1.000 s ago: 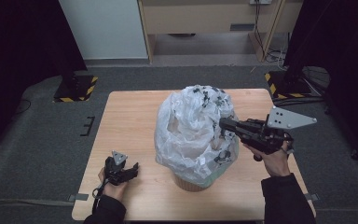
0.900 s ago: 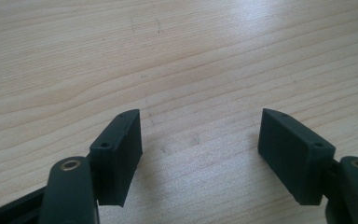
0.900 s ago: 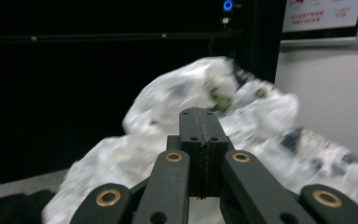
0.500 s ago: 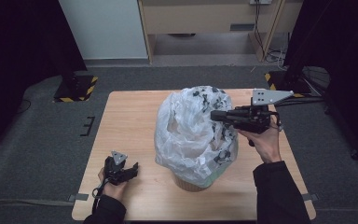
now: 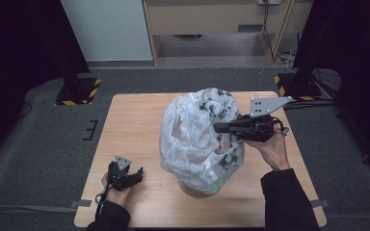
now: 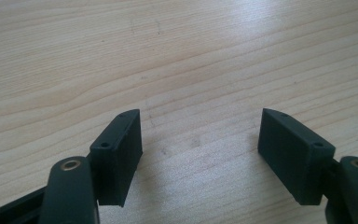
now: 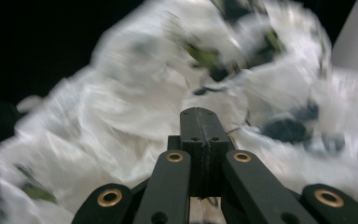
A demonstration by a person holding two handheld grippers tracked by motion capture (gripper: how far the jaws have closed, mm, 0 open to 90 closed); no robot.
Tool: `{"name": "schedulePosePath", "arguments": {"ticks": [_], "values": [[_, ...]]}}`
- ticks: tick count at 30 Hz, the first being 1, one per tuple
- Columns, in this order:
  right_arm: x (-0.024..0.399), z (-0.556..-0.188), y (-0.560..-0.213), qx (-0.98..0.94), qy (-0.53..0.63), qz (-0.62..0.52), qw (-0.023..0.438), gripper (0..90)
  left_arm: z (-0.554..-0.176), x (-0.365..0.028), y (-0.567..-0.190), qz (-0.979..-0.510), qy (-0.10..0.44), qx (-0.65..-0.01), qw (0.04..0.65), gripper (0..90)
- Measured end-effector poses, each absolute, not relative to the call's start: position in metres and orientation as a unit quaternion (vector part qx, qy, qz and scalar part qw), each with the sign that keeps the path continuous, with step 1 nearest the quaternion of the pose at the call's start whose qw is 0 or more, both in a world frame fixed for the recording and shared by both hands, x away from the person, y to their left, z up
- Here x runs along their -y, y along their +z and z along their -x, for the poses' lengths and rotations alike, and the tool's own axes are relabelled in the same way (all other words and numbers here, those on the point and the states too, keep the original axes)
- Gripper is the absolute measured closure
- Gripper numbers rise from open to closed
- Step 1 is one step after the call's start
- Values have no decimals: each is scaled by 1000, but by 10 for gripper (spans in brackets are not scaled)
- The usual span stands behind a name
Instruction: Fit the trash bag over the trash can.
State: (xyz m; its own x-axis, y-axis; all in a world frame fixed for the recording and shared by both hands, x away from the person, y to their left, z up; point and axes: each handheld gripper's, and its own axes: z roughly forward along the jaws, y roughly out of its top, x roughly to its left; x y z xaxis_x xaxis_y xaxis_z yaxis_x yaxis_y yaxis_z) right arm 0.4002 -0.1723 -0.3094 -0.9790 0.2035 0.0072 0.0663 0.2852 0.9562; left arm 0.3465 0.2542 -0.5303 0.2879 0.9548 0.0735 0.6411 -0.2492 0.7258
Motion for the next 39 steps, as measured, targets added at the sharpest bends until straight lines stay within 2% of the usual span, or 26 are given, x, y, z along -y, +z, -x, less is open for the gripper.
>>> {"name": "schedulePosePath", "arguments": {"ticks": [6, 9, 19, 26, 39], "values": [[185, -390, -292, -732, 673, -62, 85, 900, -346, -254, -530, -744, 262, -537, 299, 298], [184, -389, -281, -720, 687, -62, 78, 900, -347, -254, -531, -744, 261, -537, 300, 298], [132, -393, -257, -741, 666, -54, 73, 900, -348, -254, -531, -745, 259, -534, 303, 299], [96, -398, -269, -803, 592, -43, 61, 900, -347, -254, -531, -747, 259, -532, 303, 300], [78, -397, -283, -859, 507, -43, 53, 900, -347, -254, -531, -747, 259, -532, 303, 300]]}}
